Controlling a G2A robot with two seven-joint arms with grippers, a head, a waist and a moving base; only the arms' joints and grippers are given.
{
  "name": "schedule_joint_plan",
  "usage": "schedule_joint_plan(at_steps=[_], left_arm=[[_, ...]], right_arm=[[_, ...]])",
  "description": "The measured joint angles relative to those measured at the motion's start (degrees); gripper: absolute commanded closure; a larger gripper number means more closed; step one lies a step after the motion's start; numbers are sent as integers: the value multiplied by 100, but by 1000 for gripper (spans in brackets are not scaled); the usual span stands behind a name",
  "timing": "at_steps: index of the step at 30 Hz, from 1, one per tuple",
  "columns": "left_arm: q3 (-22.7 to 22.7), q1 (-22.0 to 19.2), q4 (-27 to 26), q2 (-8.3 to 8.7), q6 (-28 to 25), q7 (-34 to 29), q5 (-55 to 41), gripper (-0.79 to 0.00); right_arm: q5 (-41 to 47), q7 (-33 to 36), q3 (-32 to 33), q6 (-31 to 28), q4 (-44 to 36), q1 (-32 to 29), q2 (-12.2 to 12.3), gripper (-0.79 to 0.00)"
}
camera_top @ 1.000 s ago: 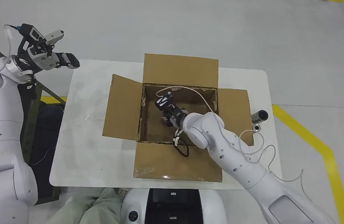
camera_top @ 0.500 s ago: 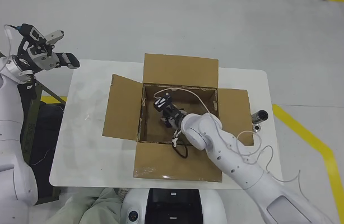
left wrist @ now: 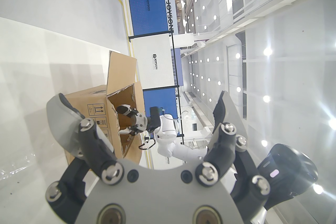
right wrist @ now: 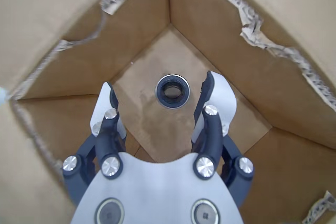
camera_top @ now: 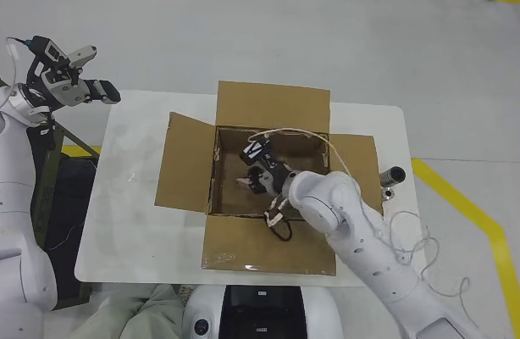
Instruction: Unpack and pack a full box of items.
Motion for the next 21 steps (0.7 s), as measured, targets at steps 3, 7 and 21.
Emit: schedule_joint_plan(at_steps=[3,7,21], left_arm=[[0,0,0,0,0,0,0,-785],[0,0,0,0,0,0,0,-785],[0,0,0,0,0,0,0,-785]], right_arm=[[127,66,321,-129,-566,-305,84,-625],[191,116,797,-270,-1275,-747,199,-631],[235,-553,2519,-590,-2381,-2107,487,-653]])
